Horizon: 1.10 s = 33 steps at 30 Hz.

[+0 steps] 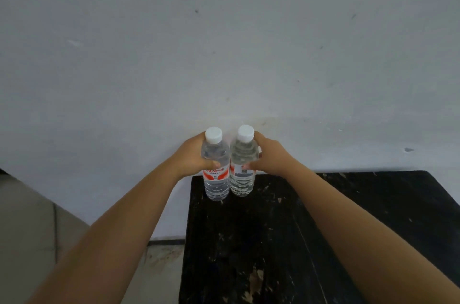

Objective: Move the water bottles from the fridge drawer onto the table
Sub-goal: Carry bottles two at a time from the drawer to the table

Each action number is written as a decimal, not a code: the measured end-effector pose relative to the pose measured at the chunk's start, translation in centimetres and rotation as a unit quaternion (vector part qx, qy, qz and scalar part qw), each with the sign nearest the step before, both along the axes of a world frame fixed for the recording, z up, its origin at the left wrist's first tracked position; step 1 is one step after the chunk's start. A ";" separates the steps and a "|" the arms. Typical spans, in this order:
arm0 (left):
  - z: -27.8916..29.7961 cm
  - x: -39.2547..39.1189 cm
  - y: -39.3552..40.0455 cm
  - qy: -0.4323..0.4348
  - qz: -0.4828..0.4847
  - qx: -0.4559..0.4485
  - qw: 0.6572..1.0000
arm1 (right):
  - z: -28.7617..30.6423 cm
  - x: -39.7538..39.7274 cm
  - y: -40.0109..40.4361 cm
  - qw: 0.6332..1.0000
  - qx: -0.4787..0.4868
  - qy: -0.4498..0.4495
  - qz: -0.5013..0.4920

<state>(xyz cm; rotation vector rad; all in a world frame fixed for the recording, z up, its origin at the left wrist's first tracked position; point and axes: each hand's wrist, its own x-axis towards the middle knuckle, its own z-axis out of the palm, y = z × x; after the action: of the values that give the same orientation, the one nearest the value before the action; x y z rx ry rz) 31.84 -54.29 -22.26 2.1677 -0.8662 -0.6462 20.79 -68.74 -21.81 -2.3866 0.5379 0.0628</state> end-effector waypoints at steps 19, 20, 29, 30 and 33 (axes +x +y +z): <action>0.9 -5.9 1.7 -0.248 0.081 0.112 0.959 | 3.4 -7.6 2.2 0.997 -0.032 0.066 -0.037; 1.4 -7.3 1.7 -0.287 0.052 0.136 0.947 | 3.7 -9.0 2.1 0.996 -0.044 0.063 -0.040; 8.5 -28.3 -5.2 -0.396 -0.290 0.176 0.853 | 8.6 -31.4 1.5 0.976 -0.140 0.026 -0.163; 8.9 -31.7 -5.9 -0.413 -0.319 0.174 0.835 | 9.1 -35.5 1.5 0.970 -0.148 0.033 -0.188; 9.9 -43.6 -7.1 -0.448 -0.400 0.139 0.788 | 10.1 -49.5 2.5 0.942 -0.156 0.053 -0.294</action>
<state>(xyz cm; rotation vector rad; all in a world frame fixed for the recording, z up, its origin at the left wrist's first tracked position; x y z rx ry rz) -11.81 -61.44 -12.40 2.2897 -2.4039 -0.0297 -28.75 -66.23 -11.72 -2.4242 1.3777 -0.1729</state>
